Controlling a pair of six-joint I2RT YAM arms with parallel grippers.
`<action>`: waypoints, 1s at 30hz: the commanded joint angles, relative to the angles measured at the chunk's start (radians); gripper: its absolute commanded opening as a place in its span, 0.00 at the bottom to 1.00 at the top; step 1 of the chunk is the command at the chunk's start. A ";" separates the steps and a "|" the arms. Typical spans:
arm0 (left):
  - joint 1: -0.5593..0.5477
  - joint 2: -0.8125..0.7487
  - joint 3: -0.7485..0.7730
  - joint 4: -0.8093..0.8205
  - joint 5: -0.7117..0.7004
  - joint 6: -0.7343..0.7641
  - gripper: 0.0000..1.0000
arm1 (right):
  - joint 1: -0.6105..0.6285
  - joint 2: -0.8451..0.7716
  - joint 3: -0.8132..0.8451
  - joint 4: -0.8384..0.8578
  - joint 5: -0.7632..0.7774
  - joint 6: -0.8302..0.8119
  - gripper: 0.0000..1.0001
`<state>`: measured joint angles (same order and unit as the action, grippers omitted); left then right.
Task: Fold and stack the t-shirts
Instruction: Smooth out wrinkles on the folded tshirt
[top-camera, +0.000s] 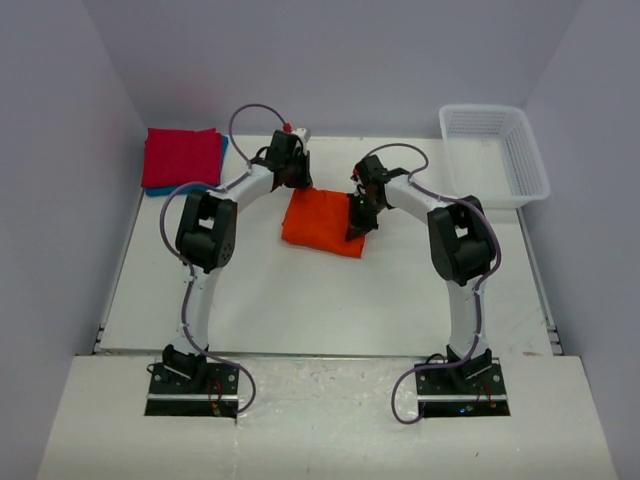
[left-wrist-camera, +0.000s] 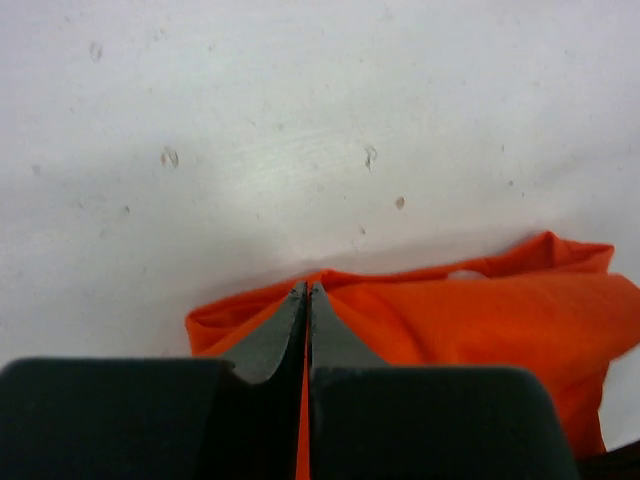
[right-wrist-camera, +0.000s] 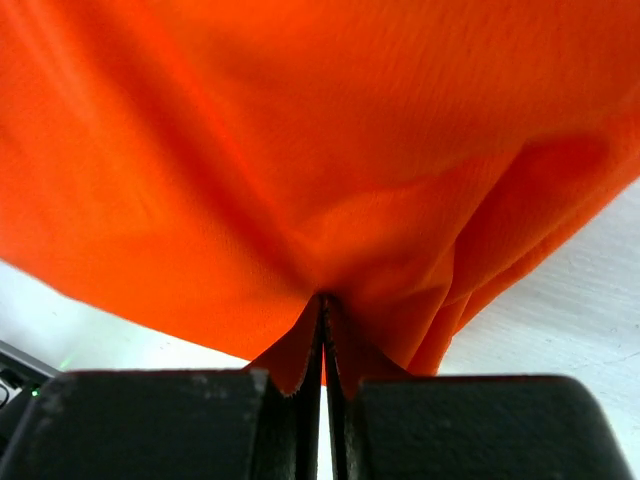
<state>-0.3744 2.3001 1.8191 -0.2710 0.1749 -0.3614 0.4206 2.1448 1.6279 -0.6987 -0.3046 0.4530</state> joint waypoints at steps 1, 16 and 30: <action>0.032 0.059 0.109 -0.036 0.006 0.030 0.00 | 0.004 -0.060 -0.040 -0.027 0.044 0.030 0.00; 0.084 -0.026 -0.032 0.016 -0.043 0.056 0.00 | 0.035 -0.200 -0.255 0.042 0.076 0.039 0.00; -0.020 -0.499 -0.400 0.087 0.026 -0.019 0.00 | 0.060 -0.398 -0.291 0.042 0.171 0.007 0.00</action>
<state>-0.3462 1.8145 1.4807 -0.2150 0.1482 -0.3496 0.4770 1.7905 1.2636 -0.6537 -0.1841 0.4847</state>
